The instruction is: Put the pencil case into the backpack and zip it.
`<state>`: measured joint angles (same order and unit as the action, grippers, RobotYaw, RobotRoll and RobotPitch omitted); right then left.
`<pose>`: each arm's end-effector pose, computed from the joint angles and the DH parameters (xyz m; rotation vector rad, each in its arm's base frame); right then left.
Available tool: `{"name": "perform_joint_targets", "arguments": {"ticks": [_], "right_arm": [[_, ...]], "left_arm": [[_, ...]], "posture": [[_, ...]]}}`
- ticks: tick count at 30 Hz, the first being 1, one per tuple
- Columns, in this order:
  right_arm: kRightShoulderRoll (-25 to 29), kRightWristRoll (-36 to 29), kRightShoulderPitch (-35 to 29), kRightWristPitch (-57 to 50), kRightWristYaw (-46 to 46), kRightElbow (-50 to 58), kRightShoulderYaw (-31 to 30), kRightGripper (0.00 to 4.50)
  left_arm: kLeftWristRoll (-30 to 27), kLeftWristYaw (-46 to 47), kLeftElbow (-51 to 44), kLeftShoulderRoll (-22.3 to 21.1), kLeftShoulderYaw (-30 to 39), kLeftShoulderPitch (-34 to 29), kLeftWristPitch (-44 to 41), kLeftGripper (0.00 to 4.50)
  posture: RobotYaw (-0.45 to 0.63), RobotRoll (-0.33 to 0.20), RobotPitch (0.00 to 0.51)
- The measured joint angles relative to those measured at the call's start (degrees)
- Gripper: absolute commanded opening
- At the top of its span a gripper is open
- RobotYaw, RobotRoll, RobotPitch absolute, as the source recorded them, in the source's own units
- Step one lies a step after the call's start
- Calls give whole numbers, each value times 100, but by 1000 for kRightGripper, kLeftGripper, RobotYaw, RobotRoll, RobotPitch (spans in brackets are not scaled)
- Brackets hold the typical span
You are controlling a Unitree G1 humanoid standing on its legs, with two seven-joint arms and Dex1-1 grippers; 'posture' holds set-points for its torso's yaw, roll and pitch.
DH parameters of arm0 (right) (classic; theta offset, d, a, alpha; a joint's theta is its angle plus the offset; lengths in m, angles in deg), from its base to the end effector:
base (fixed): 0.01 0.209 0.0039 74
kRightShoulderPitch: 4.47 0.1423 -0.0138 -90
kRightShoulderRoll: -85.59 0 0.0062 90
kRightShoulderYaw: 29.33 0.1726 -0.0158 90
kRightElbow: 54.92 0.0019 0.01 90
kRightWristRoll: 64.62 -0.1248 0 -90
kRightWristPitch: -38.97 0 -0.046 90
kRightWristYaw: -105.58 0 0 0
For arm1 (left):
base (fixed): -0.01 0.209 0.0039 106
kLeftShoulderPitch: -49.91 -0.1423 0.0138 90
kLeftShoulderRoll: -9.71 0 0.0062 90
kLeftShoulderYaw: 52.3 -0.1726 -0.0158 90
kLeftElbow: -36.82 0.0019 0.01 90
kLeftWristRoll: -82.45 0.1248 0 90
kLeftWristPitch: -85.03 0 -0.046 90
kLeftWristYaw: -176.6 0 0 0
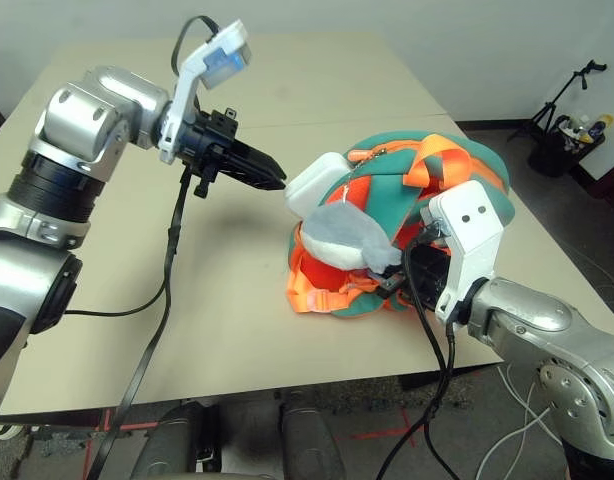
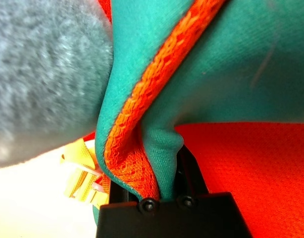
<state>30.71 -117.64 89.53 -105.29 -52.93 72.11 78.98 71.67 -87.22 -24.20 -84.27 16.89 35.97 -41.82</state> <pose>0.1668 -0.2390 0.2009 -0.1707 0.2735 0.6288 0.3258 0.0966 0.2918 0.5042 0.2820 -1.6226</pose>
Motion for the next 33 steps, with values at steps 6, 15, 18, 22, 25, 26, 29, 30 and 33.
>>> {"name": "perform_joint_targets", "arguments": {"ticks": [6, 15, 18, 22, 25, 26, 29, 30, 33], "right_arm": [[-58, -2, 25, -100, -73, 69, 2, 185], [-89, -2, 21, -146, -81, 121, 13, 185], [-98, 9, 21, -145, -79, 121, 12, 185], [-98, 21, 19, -144, -75, 121, 10, 185], [-98, 22, 22, -145, -73, 121, 7, 185], [-98, 22, 22, -145, -73, 121, 6, 185], [-99, 20, 27, -149, -78, 124, 5, 185], [-102, 18, 29, -153, -82, 129, 5, 185], [-123, 15, 30, -176, -101, 165, 3, 185]], "left_arm": [[187, 38, 407, 147, -42, -1, 432, 0], [163, -82, 518, 159, 36, 143, 333, 0], [167, -34, 518, 157, 87, 144, 333, 0], [182, 101, 518, 254, 89, 113, 403, 0], [179, 169, 518, 350, 89, 64, 413, 0], [177, 188, 517, 372, 90, 32, 413, 0], [178, 270, 517, 518, 89, -103, 413, 0], [180, 296, 517, 571, 81, -147, 413, 0], [184, 351, 527, 644, 72, -184, 416, 0]], "posture": [[-182, 0, 83], [-172, 0, 78], [-176, 0, 74], [-184, 0, 77], [-190, 0, 82], [-194, 0, 85], [-198, 0, 87], [-199, 0, 87], [-197, 0, 90]]}}
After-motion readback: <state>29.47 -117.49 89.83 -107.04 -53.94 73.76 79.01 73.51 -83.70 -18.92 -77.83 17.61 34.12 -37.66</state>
